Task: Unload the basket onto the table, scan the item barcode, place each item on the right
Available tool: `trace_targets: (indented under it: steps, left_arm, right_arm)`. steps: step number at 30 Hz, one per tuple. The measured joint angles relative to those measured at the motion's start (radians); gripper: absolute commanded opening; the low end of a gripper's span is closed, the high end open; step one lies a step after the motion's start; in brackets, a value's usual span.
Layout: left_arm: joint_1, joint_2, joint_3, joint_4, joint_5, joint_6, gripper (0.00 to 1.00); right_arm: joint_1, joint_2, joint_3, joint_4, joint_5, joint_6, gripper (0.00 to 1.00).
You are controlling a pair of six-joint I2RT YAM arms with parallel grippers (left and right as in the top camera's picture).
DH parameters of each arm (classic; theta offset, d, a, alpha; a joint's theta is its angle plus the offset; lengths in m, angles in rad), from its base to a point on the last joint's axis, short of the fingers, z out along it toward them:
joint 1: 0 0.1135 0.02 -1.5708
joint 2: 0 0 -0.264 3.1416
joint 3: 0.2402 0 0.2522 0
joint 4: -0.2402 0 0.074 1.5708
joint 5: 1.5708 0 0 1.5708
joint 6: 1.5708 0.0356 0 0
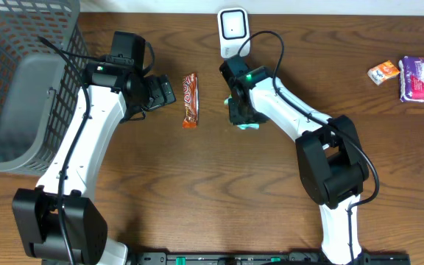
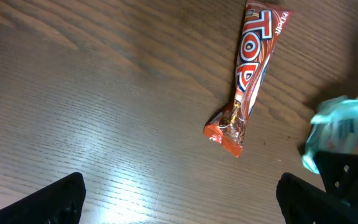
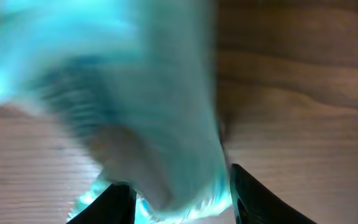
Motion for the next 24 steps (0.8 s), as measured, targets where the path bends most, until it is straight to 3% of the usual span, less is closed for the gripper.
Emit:
trace_targets:
  steps: [7,24]
  left_arm:
    - [0.000,0.000,0.000,0.000,0.000,0.000,0.98]
    - [0.000,0.000,0.000,0.000,0.000,0.000,0.98]
  right_arm:
    - [0.000,0.000,0.012,-0.106,0.066,-0.008,0.47]
    - [0.023,-0.001,0.050,-0.111,0.014,-0.058,0.44]
